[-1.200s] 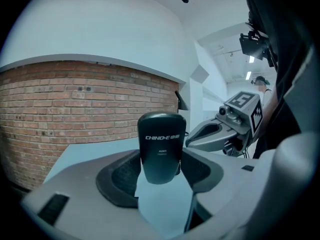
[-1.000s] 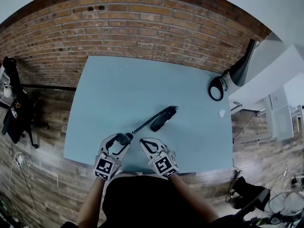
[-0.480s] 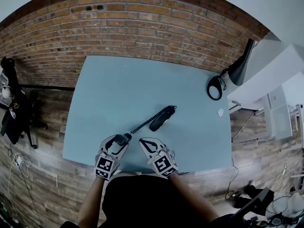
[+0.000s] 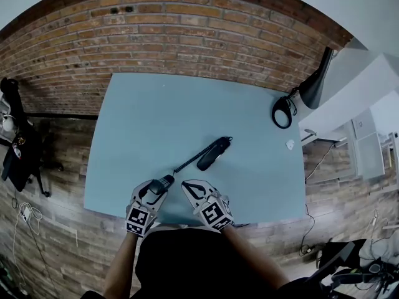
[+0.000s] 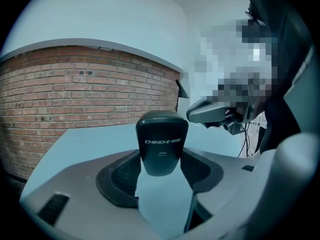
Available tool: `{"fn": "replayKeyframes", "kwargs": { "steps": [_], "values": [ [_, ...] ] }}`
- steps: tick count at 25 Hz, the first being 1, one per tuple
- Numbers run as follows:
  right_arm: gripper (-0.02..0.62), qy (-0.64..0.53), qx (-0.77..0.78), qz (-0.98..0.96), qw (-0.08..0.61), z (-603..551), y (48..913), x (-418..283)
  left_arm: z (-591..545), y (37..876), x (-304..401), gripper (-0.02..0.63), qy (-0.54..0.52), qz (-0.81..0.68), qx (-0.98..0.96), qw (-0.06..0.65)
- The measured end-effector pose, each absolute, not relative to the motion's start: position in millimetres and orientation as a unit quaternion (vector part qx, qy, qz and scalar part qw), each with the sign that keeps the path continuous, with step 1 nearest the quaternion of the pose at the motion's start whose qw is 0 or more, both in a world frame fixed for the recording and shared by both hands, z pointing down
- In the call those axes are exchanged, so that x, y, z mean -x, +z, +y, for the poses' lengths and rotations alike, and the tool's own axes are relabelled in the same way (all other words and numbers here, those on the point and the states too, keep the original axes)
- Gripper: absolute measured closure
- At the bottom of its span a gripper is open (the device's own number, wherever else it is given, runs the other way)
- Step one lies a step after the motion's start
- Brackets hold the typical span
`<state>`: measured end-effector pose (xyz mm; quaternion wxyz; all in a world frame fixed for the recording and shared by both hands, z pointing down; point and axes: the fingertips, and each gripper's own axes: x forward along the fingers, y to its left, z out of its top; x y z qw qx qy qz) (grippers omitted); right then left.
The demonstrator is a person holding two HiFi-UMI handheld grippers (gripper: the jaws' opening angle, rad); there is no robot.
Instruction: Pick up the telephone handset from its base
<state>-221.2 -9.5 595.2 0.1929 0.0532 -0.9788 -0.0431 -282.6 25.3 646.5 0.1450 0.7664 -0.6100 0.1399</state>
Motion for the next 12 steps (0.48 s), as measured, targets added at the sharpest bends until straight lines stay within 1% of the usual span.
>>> {"fn": "replayKeyframes", "kwargs": {
  "steps": [12],
  "values": [
    [0.581,-0.04,-0.017,-0.981,0.191,10,594,234,25,629,281,0.33,0.128,-0.608,-0.774,0.123]
  ]
}}
